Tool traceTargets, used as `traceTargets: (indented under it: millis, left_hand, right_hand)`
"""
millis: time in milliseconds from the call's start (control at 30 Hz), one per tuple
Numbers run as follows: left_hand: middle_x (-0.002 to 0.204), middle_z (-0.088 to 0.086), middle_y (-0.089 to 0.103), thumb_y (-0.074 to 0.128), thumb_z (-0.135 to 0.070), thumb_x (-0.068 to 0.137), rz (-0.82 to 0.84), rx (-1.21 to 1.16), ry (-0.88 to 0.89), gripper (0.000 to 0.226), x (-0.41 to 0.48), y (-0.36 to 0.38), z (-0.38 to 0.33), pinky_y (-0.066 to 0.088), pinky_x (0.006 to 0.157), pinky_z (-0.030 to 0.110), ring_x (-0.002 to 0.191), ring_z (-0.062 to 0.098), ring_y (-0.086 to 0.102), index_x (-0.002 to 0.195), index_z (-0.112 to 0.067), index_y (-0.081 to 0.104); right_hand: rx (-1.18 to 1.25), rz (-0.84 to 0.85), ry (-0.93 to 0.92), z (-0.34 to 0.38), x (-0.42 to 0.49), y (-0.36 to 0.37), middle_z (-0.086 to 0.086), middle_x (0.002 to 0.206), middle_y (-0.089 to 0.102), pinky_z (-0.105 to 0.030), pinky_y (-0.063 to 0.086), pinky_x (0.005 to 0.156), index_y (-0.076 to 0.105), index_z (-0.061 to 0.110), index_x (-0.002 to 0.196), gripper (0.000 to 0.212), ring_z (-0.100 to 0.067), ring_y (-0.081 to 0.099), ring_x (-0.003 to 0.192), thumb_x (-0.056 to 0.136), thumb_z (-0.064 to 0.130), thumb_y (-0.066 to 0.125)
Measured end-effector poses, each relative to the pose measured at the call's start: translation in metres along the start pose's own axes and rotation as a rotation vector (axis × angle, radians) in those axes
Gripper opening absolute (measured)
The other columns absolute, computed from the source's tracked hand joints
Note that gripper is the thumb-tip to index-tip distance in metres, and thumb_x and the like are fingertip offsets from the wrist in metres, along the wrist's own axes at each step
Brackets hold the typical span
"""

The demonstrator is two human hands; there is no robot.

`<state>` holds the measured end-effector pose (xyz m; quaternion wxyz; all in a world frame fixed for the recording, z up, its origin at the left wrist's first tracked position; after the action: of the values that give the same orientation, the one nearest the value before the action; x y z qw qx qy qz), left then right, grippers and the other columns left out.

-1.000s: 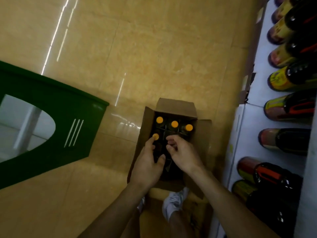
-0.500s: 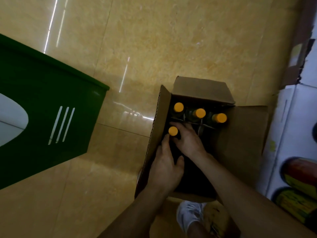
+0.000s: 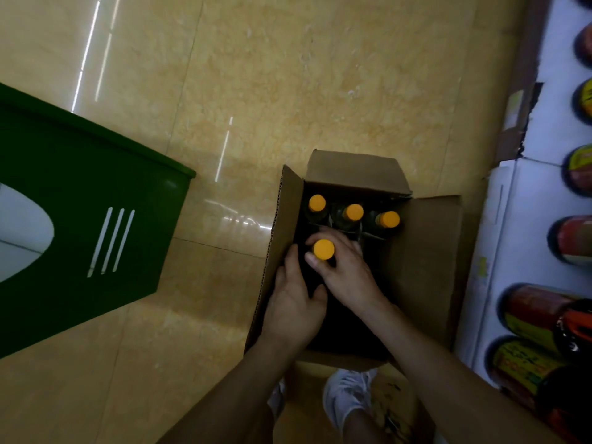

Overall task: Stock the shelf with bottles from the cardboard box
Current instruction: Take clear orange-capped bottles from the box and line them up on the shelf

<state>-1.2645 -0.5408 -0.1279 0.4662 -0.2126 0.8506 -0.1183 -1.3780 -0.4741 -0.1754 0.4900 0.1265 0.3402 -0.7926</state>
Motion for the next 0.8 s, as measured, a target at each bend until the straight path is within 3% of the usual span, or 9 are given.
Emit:
traceTargets:
  millis: [133, 300, 400, 500, 600, 667, 800]
  left_hand:
    - [0.167, 0.006, 0.026, 0.065, -0.019, 0.098, -0.013, -0.006, 0.047, 0.09, -0.021, -0.019, -0.023, 0.035, 0.101, 0.028, 0.149, 0.025, 0.036, 0.165, -0.03, 0.006]
    - [0.166, 0.001, 0.028, 0.072, -0.024, 0.096, -0.009, -0.055, 0.181, 0.091, -0.065, -0.053, -0.065, 0.039, 0.114, 0.03, 0.149, 0.015, 0.034, 0.165, -0.031, 0.014]
    - [0.162, -0.006, 0.033, 0.075, -0.031, 0.095, -0.042, -0.088, 0.274, 0.087, -0.1, -0.082, -0.096, 0.041, 0.104, 0.017, 0.142, 0.004, 0.037, 0.163, -0.034, 0.021]
    - [0.157, -0.014, 0.043, 0.077, -0.036, 0.093, -0.054, -0.138, 0.373, 0.08, -0.137, -0.11, -0.127, 0.046, 0.106, 0.02, 0.14, 0.002, 0.045, 0.158, -0.039, 0.031]
    - [0.14, -0.031, 0.055, 0.075, -0.048, 0.089, -0.083, -0.145, 0.45, 0.071, -0.182, -0.138, -0.161, 0.045, 0.089, 0.003, 0.126, -0.011, 0.053, 0.148, -0.057, 0.035]
    - [0.131, -0.038, 0.058, 0.074, -0.052, 0.088, -0.104, -0.147, 0.501, 0.067, -0.21, -0.155, -0.187, 0.044, 0.084, 0.0, 0.118, -0.016, 0.056, 0.14, -0.066, 0.034]
    - [0.127, -0.04, 0.057, 0.077, -0.052, 0.087, -0.117, -0.166, 0.59, 0.069, -0.26, -0.186, -0.232, 0.045, 0.079, 0.0, 0.113, -0.018, 0.057, 0.14, -0.061, 0.034]
  right_hand:
    - [0.089, 0.007, -0.047, 0.043, -0.037, -0.034, 0.018, 0.145, 0.048, -0.029, 0.026, 0.106, 0.065, 0.035, 0.12, 0.024, -0.008, 0.033, 0.141, 0.096, 0.032, 0.068]
    - [0.137, 0.018, -0.112, 0.111, -0.08, -0.086, 0.019, 0.148, 0.05, -0.036, 0.036, 0.116, 0.065, 0.039, 0.121, 0.026, -0.001, 0.039, 0.142, 0.096, 0.033, 0.068]
    - [0.124, 0.013, -0.175, 0.161, -0.111, -0.124, 0.025, 0.14, 0.055, -0.036, 0.046, 0.111, 0.063, 0.042, 0.123, 0.028, 0.007, 0.047, 0.134, 0.096, 0.038, 0.067]
    - [0.095, -0.026, -0.217, 0.214, -0.14, -0.158, 0.032, 0.127, 0.062, -0.037, 0.053, 0.102, 0.061, 0.046, 0.123, 0.035, 0.008, 0.056, 0.122, 0.089, 0.056, 0.062]
    - [0.082, -0.055, -0.266, 0.266, -0.171, -0.19, 0.024, 0.113, 0.067, -0.04, 0.059, 0.089, 0.06, 0.045, 0.116, 0.033, 0.004, 0.063, 0.107, 0.089, 0.063, 0.057]
    - [0.059, -0.077, -0.305, 0.302, -0.191, -0.21, 0.02, 0.111, 0.068, -0.039, 0.061, 0.083, 0.059, 0.043, 0.116, 0.033, 0.003, 0.065, 0.103, 0.091, 0.064, 0.054]
    - [0.024, -0.166, -0.337, 0.369, -0.234, -0.249, 0.018, 0.108, 0.07, -0.044, 0.06, 0.085, 0.06, 0.039, 0.114, 0.036, 0.0, 0.066, 0.101, 0.089, 0.065, 0.055]
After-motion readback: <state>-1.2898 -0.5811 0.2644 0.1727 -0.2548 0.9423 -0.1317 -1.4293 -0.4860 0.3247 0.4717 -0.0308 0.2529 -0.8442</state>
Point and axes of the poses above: each hand's wrist, its own x-axis towards the middle knuckle, its own y-axis out of the palm, z = x × y, the point moved 1 cm from there along x, towards the middle knuckle
